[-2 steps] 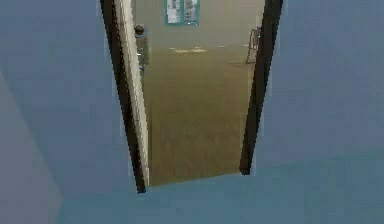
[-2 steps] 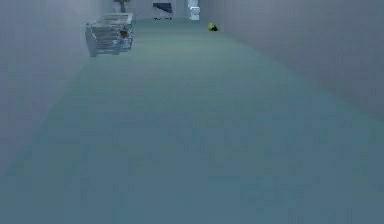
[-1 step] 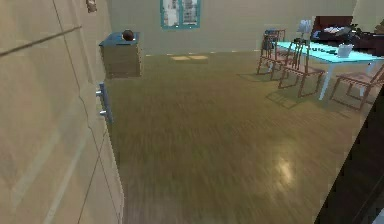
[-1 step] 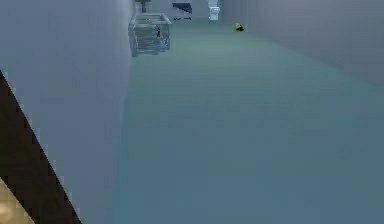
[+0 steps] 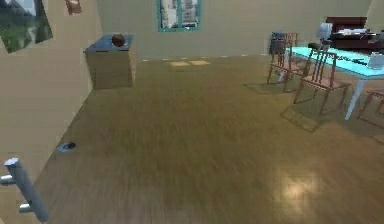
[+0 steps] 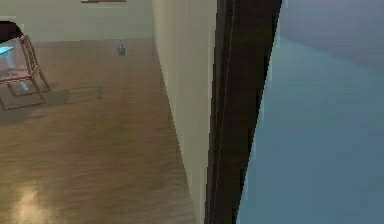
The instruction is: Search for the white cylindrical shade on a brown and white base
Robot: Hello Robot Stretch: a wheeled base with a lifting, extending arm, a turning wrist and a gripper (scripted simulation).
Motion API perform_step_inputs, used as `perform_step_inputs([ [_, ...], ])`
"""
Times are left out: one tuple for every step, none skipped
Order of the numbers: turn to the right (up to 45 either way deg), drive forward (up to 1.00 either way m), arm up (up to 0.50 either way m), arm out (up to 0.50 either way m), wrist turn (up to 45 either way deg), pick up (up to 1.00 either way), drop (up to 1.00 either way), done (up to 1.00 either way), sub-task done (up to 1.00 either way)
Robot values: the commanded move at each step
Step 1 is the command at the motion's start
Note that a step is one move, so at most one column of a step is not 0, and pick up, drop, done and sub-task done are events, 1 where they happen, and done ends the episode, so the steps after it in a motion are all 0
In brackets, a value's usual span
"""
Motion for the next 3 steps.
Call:
perform_step_inputs([
  [24.0, 0.0, 0.0, 0.0, 0.0, 0.0, 0.0, 0.0, 0.0],
  [0.0, 1.0, 0.0, 0.0, 0.0, 0.0, 0.0, 0.0, 0.0],
  [3.0, 0.0, 0.0, 0.0, 0.0, 0.0, 0.0, 0.0, 0.0],
])
